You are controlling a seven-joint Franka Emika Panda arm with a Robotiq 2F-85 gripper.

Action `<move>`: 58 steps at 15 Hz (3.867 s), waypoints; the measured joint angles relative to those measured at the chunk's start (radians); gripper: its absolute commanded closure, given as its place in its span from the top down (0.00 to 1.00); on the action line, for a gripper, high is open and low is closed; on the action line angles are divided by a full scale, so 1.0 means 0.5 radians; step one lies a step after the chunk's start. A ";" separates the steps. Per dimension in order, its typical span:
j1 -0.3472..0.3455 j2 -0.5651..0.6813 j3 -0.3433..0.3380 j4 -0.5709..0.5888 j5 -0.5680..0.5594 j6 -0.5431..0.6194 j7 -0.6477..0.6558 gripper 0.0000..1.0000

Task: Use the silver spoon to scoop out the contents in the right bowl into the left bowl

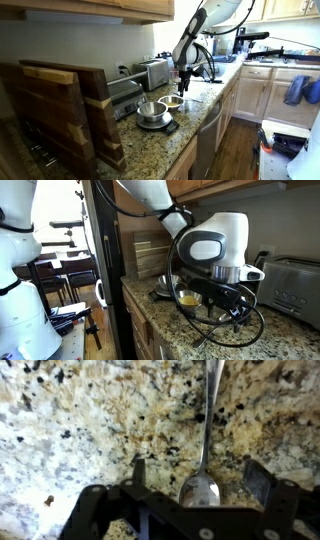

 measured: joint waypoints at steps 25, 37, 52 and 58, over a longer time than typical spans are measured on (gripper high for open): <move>0.008 -0.004 0.030 -0.065 -0.153 0.001 0.095 0.07; -0.005 -0.215 0.058 -0.148 -0.133 -0.086 0.006 0.07; 0.220 -0.617 0.052 -0.299 -0.549 -0.634 -0.024 0.07; 0.351 -0.621 0.055 -0.341 -0.752 -0.703 -0.023 0.06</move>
